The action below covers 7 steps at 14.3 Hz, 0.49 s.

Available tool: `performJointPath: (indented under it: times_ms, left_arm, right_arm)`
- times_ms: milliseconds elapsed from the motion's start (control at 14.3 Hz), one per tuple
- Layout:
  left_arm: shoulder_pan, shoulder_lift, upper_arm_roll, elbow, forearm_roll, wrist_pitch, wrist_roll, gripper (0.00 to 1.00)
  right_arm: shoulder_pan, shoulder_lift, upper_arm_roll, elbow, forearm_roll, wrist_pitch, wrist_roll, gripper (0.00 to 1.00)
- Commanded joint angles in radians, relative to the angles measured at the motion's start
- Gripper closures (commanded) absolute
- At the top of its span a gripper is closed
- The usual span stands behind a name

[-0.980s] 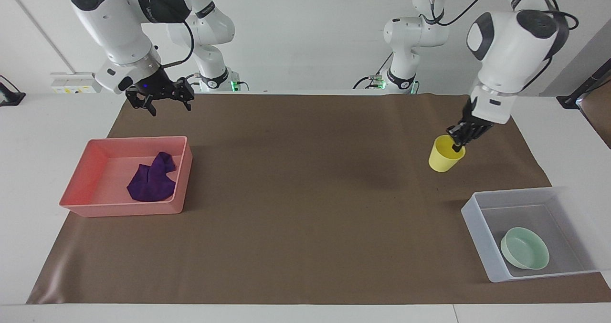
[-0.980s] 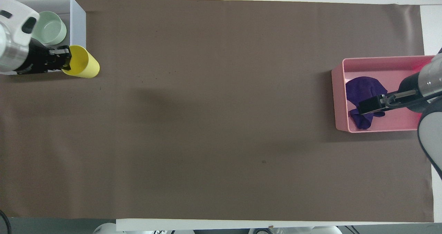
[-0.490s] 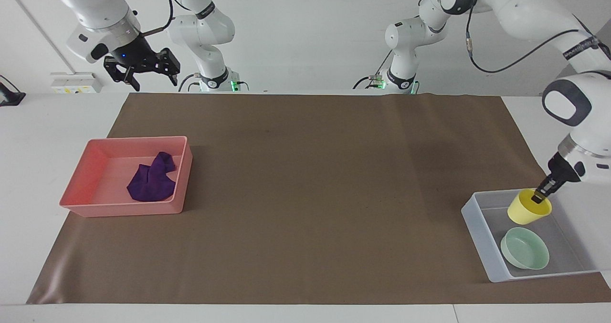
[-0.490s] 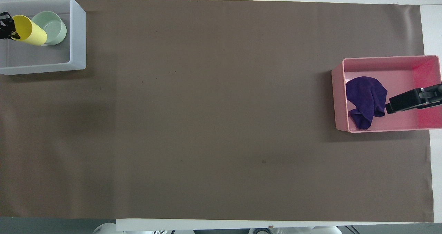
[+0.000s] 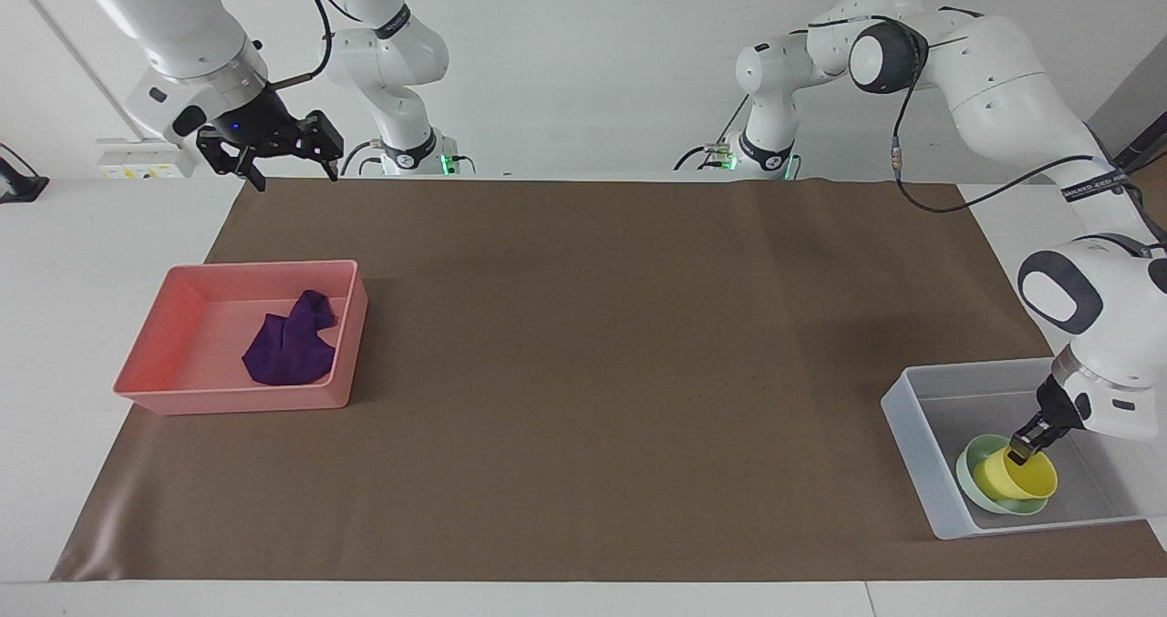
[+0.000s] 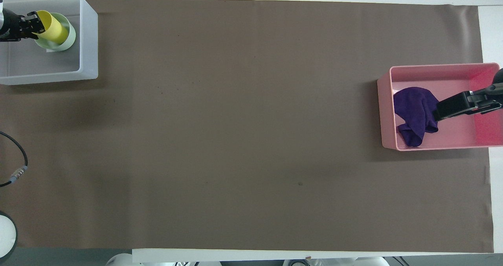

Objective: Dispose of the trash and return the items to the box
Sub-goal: 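Release the cup in the box and hold both grippers over the containers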

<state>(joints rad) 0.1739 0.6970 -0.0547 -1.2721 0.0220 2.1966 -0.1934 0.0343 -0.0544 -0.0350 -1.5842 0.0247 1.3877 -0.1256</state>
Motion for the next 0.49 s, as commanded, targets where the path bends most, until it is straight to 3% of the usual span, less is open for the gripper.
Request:
performJointPath:
  times_ms: [0,140,280,420]
  left_arm:
    - [-0.025,-0.115,0.004,-0.065,0.025,-0.067,0.022,0.00]
    - [-0.030,-0.338,0.004,-0.290,0.027,-0.081,0.057,0.00]
    - [-0.072,-0.619,0.004,-0.568,0.027,-0.116,0.074,0.00]
    - [-0.083,-0.772,-0.007,-0.607,0.027,-0.307,0.077,0.00]
  right_arm:
    - [-0.001,-0.015,0.003,-0.026,-0.008,0.036,-0.016,0.00]
    - [0.001,-0.024,0.003,-0.045,-0.006,0.042,-0.016,0.00]
    - [0.001,-0.024,0.003,-0.046,-0.008,0.042,-0.017,0.00]
    - [0.001,-0.025,0.001,-0.048,-0.008,0.042,-0.016,0.00]
